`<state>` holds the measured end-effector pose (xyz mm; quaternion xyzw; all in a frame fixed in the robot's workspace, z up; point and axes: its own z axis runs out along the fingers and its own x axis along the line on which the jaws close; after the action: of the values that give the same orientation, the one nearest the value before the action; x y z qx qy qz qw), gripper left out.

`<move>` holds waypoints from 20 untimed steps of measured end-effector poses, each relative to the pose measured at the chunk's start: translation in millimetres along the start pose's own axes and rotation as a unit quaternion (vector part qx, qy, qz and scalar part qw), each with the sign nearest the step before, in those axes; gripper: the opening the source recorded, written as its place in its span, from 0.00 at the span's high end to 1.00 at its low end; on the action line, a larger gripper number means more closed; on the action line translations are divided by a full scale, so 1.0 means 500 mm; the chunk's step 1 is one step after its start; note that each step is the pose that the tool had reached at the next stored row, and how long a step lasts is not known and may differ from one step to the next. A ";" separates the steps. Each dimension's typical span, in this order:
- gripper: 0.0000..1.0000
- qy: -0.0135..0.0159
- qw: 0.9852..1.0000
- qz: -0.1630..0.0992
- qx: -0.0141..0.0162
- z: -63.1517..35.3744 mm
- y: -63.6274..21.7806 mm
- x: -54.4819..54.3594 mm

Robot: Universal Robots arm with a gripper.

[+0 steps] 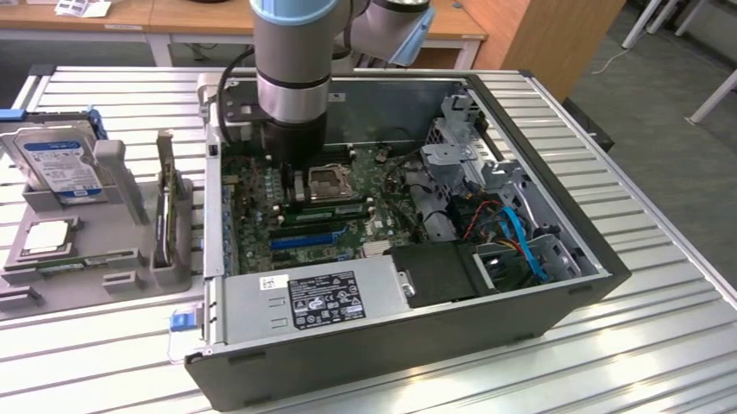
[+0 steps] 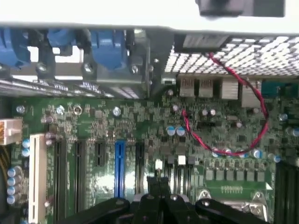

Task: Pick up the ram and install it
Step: 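Press down the ram until it locks into place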

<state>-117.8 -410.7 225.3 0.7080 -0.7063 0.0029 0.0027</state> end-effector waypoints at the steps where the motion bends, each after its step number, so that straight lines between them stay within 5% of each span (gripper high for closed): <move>1: 0.89 0.001 1.000 0.000 -0.001 -0.010 0.000 0.001; 8: 0.89 0.001 1.000 0.001 -0.001 -0.075 0.000 0.002; 12: 0.89 0.001 1.000 0.001 -0.003 -0.107 -0.033 0.002; 20: 0.89 0.002 1.000 0.001 -0.009 -0.139 -0.104 0.002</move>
<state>-65.6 -411.2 294.8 0.7075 -0.7066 -0.0022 0.0102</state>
